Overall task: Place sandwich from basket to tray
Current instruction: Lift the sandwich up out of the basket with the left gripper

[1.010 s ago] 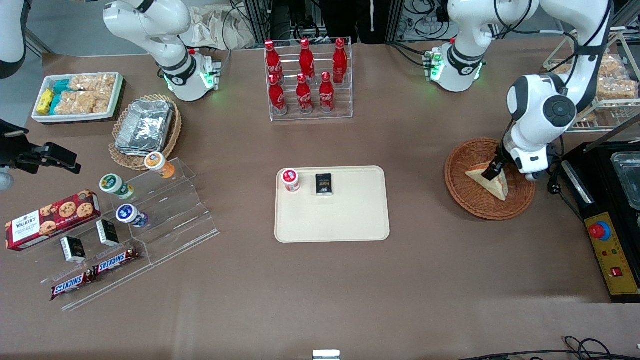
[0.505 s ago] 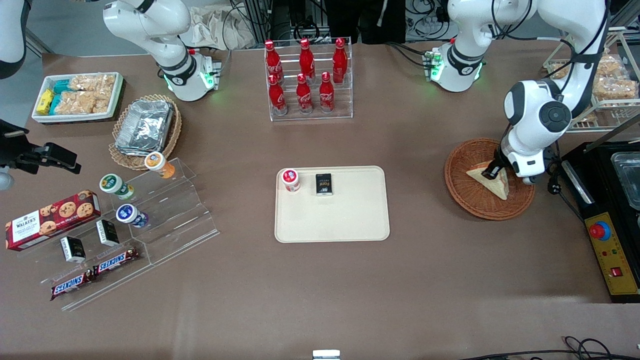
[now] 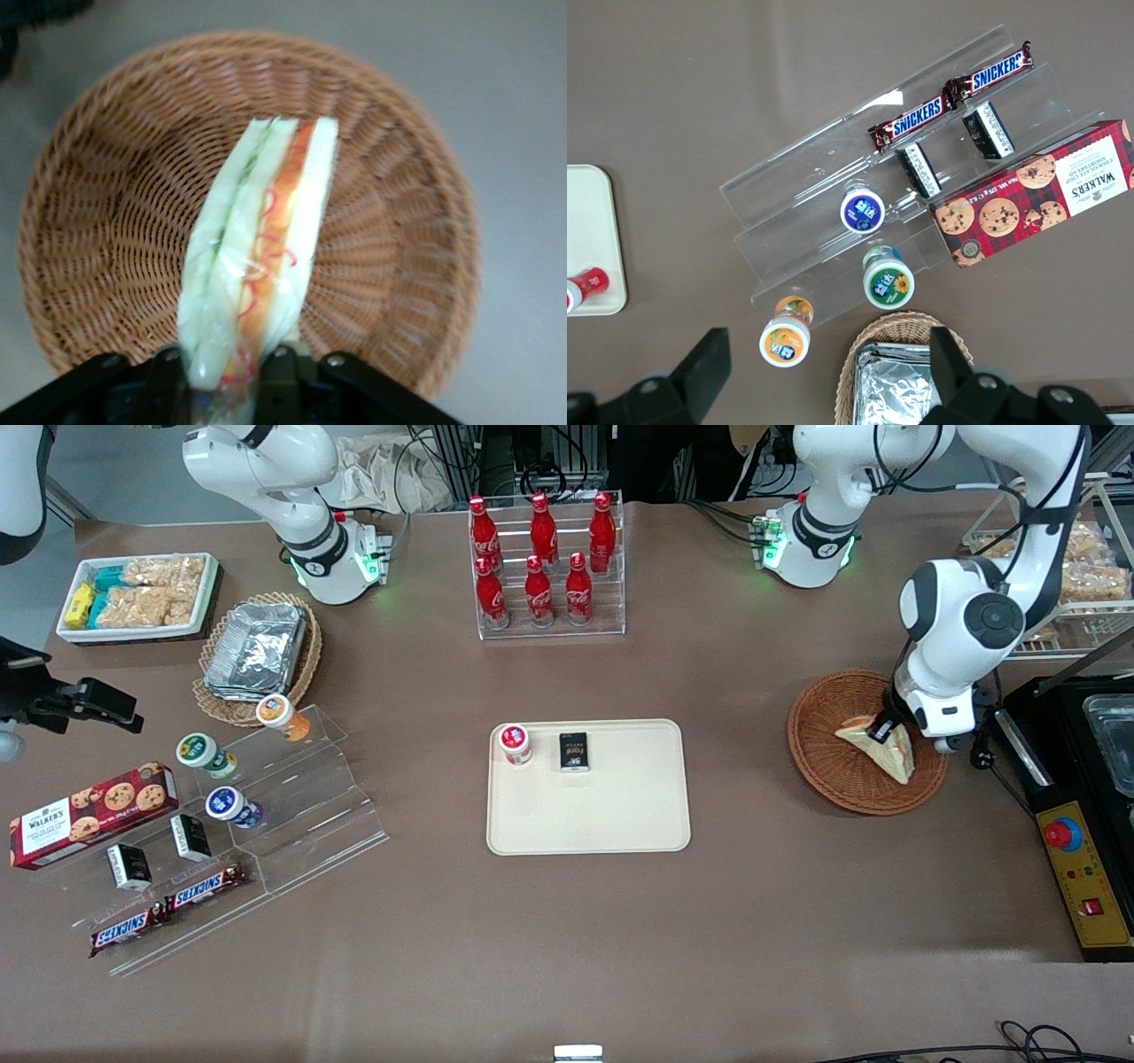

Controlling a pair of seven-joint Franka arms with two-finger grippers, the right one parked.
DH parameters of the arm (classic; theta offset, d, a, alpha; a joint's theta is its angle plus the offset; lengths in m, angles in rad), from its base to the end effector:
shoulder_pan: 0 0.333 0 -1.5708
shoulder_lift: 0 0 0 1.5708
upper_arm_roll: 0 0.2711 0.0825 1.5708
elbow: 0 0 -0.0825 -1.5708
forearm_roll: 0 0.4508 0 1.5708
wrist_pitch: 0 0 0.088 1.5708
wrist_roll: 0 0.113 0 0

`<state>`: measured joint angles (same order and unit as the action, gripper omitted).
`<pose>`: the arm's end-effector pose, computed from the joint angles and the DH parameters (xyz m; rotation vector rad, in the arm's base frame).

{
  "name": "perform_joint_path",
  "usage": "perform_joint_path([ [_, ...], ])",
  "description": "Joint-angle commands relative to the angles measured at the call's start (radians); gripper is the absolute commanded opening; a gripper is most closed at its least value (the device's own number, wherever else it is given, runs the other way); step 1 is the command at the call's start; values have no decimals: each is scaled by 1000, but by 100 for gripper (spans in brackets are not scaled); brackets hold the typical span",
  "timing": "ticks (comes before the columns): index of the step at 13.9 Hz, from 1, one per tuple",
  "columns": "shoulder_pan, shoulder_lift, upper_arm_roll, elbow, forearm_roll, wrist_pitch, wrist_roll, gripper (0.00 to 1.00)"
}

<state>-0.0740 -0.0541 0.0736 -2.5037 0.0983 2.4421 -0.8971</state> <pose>0.5060 -0.0003 0.2000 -2.8287 -1.2313 -0.0291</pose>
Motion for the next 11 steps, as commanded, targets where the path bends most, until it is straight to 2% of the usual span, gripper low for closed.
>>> perform_joint_path([
  [1,-4,-107,-43,144,17,-278,128,0],
  [3,-4,-99,-96,355,14,-537,182,0],
  [5,-10,-64,-199,526,8,-681,162,0],
  [8,-12,11,-364,670,-31,-727,132,0],
  [11,-12,146,-544,730,-38,-651,83,0],
])
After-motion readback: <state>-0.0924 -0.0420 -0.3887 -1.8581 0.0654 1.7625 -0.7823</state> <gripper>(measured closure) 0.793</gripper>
